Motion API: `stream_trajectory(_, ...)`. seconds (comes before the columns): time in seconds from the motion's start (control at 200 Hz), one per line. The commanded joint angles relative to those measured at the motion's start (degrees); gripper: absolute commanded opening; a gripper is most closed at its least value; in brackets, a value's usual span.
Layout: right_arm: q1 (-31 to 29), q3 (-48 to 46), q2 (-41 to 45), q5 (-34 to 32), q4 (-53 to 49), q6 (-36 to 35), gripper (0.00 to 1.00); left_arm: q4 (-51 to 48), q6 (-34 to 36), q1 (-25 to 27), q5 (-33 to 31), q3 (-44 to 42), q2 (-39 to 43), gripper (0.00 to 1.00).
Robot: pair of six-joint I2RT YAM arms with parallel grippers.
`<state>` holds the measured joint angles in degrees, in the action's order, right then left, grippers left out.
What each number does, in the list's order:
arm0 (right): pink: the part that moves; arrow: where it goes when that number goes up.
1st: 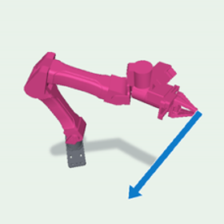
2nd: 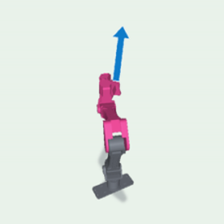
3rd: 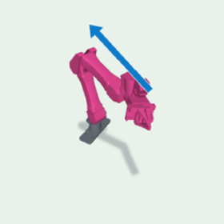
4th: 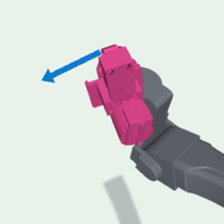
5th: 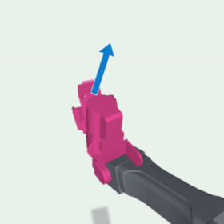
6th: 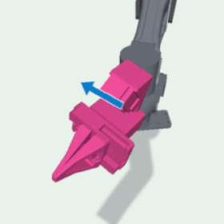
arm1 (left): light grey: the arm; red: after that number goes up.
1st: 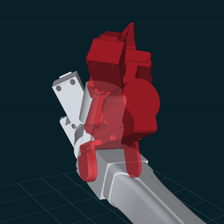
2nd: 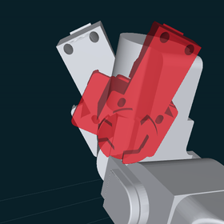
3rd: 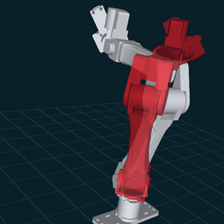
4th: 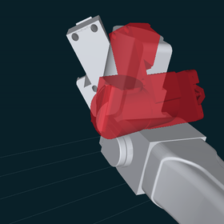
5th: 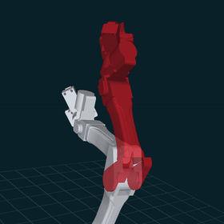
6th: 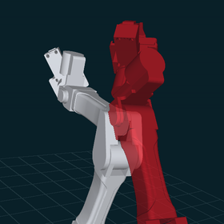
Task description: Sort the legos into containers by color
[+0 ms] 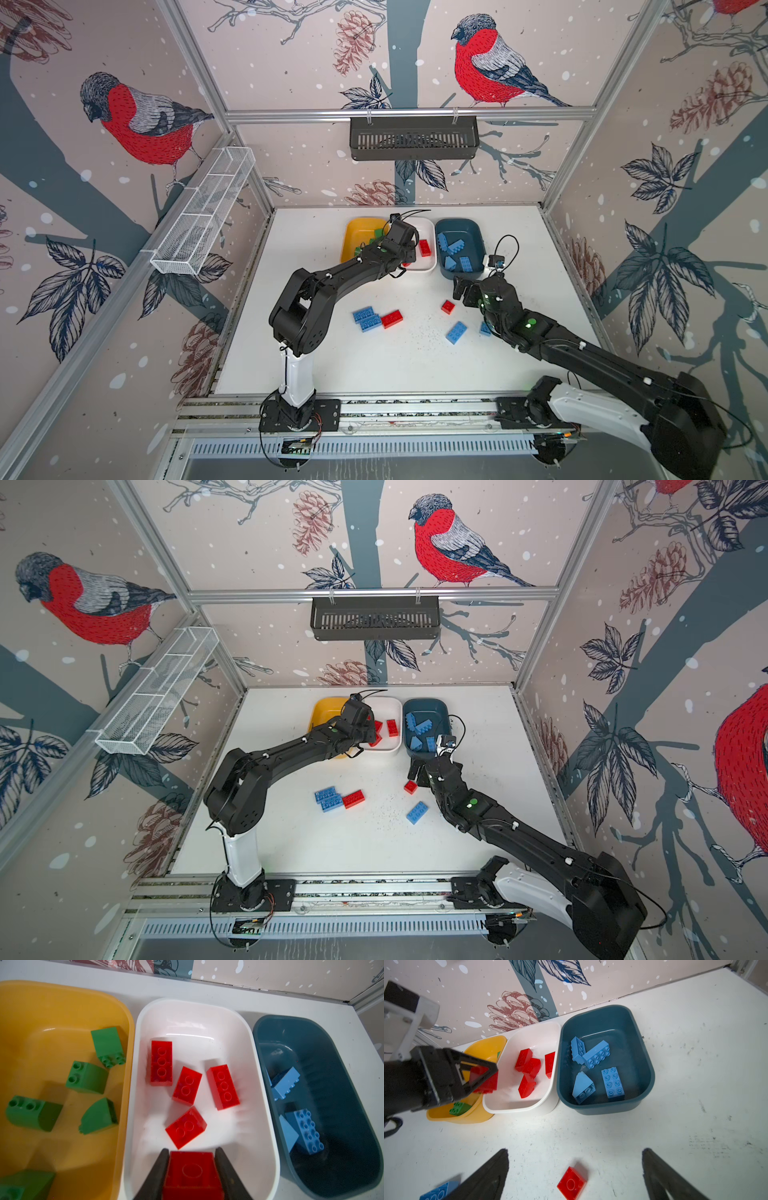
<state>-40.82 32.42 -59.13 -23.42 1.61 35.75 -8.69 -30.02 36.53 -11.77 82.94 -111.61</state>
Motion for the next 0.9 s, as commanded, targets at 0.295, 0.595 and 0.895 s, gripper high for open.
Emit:
stream_trajectory(0.295,0.7,-0.2,-11.5,20.6,0.6,-8.7,0.98,-2.0,-1.2,-0.2,4.0,1.5,2.4,0.79)
stream_trajectory(0.595,1.4,5.9,-25.2,23.1,-0.6,-12.3,0.84,2.3,-2.8,-0.6,4.4,-10.9,14.7,0.89)
stream_trajectory(0.895,1.2,7.5,-28.9,21.9,-3.9,-11.4,0.66,2.4,-4.9,-2.3,2.6,-20.3,21.1,0.92)
